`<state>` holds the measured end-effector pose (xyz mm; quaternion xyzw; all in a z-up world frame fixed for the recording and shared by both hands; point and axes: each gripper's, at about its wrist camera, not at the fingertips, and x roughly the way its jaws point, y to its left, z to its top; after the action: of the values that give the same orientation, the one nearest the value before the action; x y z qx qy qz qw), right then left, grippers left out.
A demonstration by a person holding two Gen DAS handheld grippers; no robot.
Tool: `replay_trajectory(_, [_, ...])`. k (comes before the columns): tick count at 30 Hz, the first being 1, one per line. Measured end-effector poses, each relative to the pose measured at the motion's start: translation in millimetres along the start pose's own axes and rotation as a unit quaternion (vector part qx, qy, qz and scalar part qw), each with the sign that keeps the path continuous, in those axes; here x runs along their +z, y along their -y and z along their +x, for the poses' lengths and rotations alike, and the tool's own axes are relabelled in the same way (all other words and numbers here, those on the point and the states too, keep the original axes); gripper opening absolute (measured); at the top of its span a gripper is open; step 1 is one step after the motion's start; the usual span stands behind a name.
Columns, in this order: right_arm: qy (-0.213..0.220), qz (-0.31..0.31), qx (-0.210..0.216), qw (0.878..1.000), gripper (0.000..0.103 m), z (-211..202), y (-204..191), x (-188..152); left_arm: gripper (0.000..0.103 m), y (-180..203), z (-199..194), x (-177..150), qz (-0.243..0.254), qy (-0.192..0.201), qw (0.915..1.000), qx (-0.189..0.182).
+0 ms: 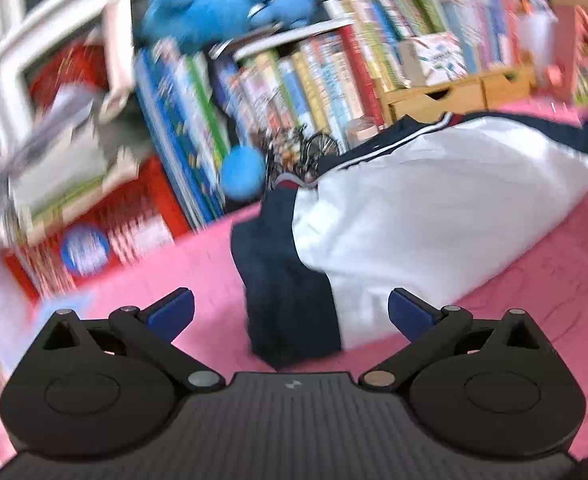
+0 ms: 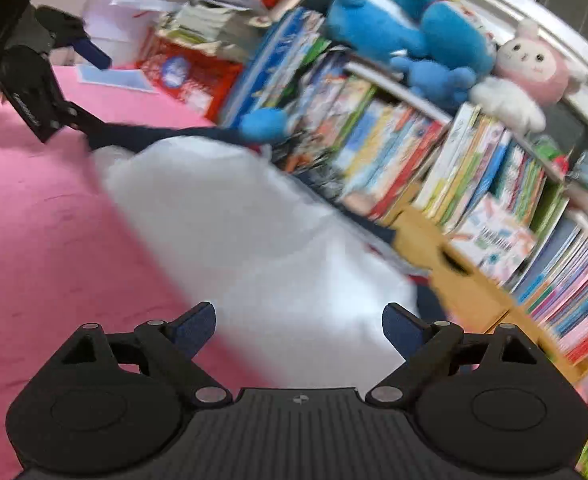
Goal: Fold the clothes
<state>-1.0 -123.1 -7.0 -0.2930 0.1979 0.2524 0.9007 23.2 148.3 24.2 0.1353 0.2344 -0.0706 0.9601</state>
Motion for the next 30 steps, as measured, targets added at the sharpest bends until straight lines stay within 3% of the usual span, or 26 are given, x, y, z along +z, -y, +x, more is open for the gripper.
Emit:
replay_trajectory(3, [-0.012,0.051,0.001,0.999,0.091,-2.6,-1.1,-3.2,0.100,-19.1,14.4,1.6,-0.103,-0.008,0.9947,0.000])
replay_trajectory(6, [-0.008,0.096,-0.001,0.995,0.086,-2.8,5.4,-1.9,0.094,-22.5,33.9,-0.7,-0.121,-0.053,0.9899,0.052])
replay_trajectory(7, [-0.005,0.111,0.007,0.994,0.082,-2.3,6.0,2.4,0.092,-22.7,40.6,-1.7,-0.123,-0.070,0.9874,0.072])
replay_trajectory(9, [0.001,0.137,0.030,0.990,0.048,-2.9,5.7,12.8,0.092,-25.7,43.8,-11.2,-0.126,-0.089,0.9852,0.074])
replay_trajectory(13, [0.011,0.157,0.081,0.984,0.044,20.4,-9.5,54.7,0.094,-42.2,38.3,-25.5,-0.160,-0.101,0.9810,0.044])
replay_trajectory(18, [-0.011,0.154,0.118,0.981,0.045,97.4,-42.4,118.8,0.096,-51.6,33.8,-34.7,-0.174,-0.098,0.9795,0.027])
replay_trajectory(21, [-0.061,0.179,0.124,0.974,0.042,161.3,-56.5,144.3,0.096,-51.0,33.7,-35.2,-0.173,-0.098,0.9797,0.026])
replay_trajectory(26, [-0.108,0.146,0.077,0.980,0.038,242.3,-64.1,181.4,0.097,-49.2,36.8,-34.1,-0.164,-0.101,0.9808,0.030])
replay_trajectory(30, [-0.125,0.177,0.078,0.973,0.031,292.7,-54.5,202.6,0.097,-51.1,37.1,-35.1,-0.167,-0.100,0.9805,0.025])
